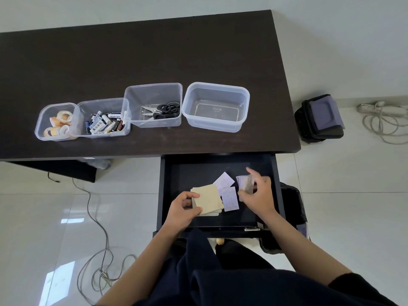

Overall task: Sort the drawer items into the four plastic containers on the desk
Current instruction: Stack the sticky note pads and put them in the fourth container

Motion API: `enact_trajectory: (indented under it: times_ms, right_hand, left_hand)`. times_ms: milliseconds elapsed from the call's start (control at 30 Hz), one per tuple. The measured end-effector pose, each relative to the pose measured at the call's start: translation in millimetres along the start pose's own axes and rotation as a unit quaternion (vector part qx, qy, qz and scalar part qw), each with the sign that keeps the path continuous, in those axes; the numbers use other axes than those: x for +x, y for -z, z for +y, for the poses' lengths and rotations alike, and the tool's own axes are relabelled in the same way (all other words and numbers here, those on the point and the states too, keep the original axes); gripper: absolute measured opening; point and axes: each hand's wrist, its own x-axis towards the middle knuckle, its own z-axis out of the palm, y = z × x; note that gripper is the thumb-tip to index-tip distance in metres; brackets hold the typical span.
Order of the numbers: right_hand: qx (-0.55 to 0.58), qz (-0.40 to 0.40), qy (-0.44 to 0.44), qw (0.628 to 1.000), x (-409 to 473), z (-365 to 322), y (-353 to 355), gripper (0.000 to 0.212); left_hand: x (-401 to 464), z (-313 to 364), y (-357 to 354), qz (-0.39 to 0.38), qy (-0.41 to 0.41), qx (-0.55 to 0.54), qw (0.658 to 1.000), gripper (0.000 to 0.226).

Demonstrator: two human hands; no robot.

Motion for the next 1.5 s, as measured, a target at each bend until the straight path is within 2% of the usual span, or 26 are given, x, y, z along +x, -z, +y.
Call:
enact_trajectory:
  times_ms: [267,367,667,767,900,967,1100,1167,1300,1500]
  right_hand:
    - [0.155,0.046,0.028,0.986,-12.2,-64.5,4.9,0.037]
    - [0.188,0.031,0.039,0.981,-17.2,-71.0,0.3,0.033]
    - [0.111,-0.012,0.117,0.987,-35.5,-56.4,-15.6,0.044]
    - [0.106,-0.048,0.114,0.987,-38.7,-56.5,-15.1,0.045]
    - [0.109,-0.095,0.104,0.984,-39.2,-59.6,-11.8,0.06]
    - [0.094,-0.105,0.123,0.982,-38.4,-58.6,-11.6,0.053]
    - [0.062,-0.086,0.141,0.984,-35.0,-56.0,-15.1,0.026]
    - [0.043,-0.07,0.124,0.989,-32.8,-55.4,-18.3,0.023]
    - [0.07,-0.08,0.028,0.994,-31.6,-55.5,-20.0,0.036]
    - [0.132,-0.11,0.0,0.985,-29.6,-50.2,-19.9,0.046]
  left_hand:
    - [-1.4,7.4,-10.9,-0.02,-0.014,-0.005,1.0,0.032]
    - [-2.5,9.7,-13.9,-0.026,-0.022,-0.014,0.999,0.032]
    - [-2.4,14.1,-17.2,-0.015,-0.019,-0.098,0.995,0.031]
    - [-0.6,14.5,-17.4,-0.009,-0.015,-0.115,0.993,0.033]
    - [0.9,14.3,-17.9,-0.004,-0.012,-0.127,0.992,0.034]
    - [0.6,15.0,-17.6,-0.005,-0.021,-0.124,0.992,0.034]
    - [-1.6,15.7,-17.1,-0.011,-0.038,-0.11,0.993,0.034]
    - [-1.9,14.4,-17.6,-0.015,-0.04,-0.113,0.993,0.033]
    - [-0.9,10.7,-15.9,-0.016,-0.039,-0.123,0.992,0.031]
    - [-2.7,9.5,-11.6,-0.018,-0.044,-0.113,0.992,0.029]
